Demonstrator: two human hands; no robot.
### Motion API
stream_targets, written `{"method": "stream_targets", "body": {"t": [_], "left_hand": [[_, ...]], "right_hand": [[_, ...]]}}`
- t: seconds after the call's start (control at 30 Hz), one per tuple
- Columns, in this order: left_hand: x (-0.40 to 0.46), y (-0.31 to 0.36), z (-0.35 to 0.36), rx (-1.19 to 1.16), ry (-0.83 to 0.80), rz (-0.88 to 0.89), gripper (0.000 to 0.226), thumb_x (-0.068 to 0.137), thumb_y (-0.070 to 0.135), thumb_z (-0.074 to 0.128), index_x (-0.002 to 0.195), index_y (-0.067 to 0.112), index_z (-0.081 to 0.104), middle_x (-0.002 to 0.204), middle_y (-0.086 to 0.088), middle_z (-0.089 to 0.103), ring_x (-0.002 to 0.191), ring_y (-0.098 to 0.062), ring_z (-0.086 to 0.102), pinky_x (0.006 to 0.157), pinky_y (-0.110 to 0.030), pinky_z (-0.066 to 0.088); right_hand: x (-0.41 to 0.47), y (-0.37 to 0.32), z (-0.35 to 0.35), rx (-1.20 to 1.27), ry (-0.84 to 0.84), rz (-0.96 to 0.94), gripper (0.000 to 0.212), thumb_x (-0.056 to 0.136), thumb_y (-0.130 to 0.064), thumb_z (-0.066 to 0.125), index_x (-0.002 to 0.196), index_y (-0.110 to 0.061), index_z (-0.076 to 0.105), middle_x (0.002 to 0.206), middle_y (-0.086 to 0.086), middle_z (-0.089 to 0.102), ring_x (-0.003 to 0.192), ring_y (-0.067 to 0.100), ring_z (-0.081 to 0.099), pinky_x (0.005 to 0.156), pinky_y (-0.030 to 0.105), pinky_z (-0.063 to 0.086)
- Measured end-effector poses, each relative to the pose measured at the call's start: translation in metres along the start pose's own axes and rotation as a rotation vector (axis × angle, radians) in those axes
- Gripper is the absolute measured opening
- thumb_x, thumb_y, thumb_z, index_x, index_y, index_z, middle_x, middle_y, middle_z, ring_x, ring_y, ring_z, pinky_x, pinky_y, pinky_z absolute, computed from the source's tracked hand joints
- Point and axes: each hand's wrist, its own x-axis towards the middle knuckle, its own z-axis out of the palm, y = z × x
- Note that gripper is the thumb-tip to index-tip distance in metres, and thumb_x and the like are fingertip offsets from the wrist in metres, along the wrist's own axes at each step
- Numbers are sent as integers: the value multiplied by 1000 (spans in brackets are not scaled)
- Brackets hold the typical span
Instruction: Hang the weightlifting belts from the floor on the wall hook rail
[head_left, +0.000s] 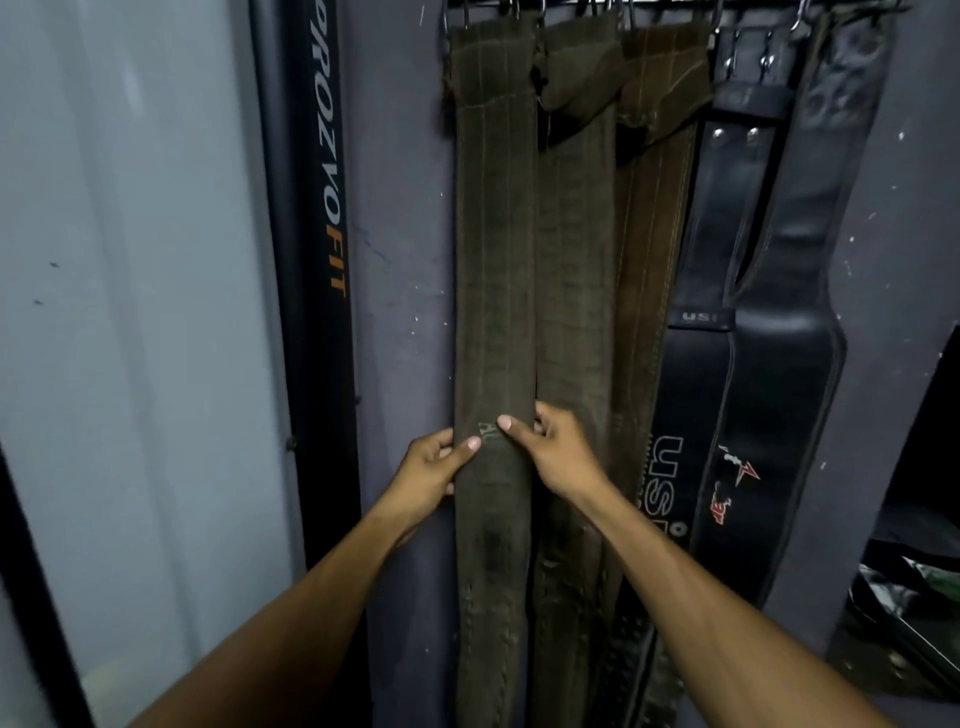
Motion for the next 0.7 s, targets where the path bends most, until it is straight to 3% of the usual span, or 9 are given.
{"method": "stream_targets", "body": {"t": [0.07,0.13,0.23,0.3,0.37,0.43,0.5,0.6,0.7], "left_hand": [[-15,3,3,-15,-4,-10,32,95,38,67,123,22,71,116,-5,77,108,-20,74,80,-31,61],[-32,-2,5,-2,-49,-58,40,92,42,70,127,24,68,120,-4,76,111,-19,73,82,-30,61],[-64,-27,9,56,-74,-149,41,95,23,70,134,18,61,119,-3,76,109,-15,73,79,-23,59],[-82,-38,12,71,-3,-161,38,96,12,67,134,12,61,114,-4,78,104,-15,74,77,-23,59],[-98,-43,16,50,50,-140,33,97,11,65,130,11,64,114,-7,78,106,-20,74,80,-26,60],[-116,-47,20,35,55,-139,29,97,9,64,127,9,65,118,-10,76,110,-23,73,86,-27,59],[-131,-55,23,70,72,-169,30,97,8,65,126,9,61,123,-12,73,113,-23,71,89,-26,59],[-151,-60,27,172,140,-259,55,95,17,69,141,10,39,137,-12,63,117,-18,67,89,-25,58],[-164,-59,30,284,162,-341,89,93,30,72,158,14,13,160,-10,34,146,-23,39,117,-37,39]], "right_hand": [[-12,-6,1,57,-32,13,16,97,-12,70,112,-15,74,109,1,80,105,15,75,89,30,59],[-29,-2,1,108,-92,81,20,95,-9,73,113,-17,72,111,1,80,107,16,75,88,27,60],[-62,17,2,-42,-147,213,33,92,-4,74,125,-5,68,123,15,75,116,29,71,105,41,56],[-81,26,3,-69,-115,261,31,93,-2,72,124,0,68,123,19,74,116,32,71,108,48,52],[-98,27,4,4,-102,266,21,95,0,70,116,-4,71,119,20,75,106,25,74,100,42,58],[-115,25,5,-1,-155,273,17,95,-1,70,107,-13,70,109,14,77,86,8,76,78,25,61],[-132,25,6,-131,-181,314,8,95,-7,72,99,-11,66,88,10,71,72,9,69,68,25,53],[-154,26,4,-228,-151,402,23,92,-14,78,103,-7,59,78,10,61,79,23,61,75,40,51],[-170,16,-5,-269,-134,426,36,89,-20,81,118,-8,65,86,3,71,94,25,71,88,40,56]]}}
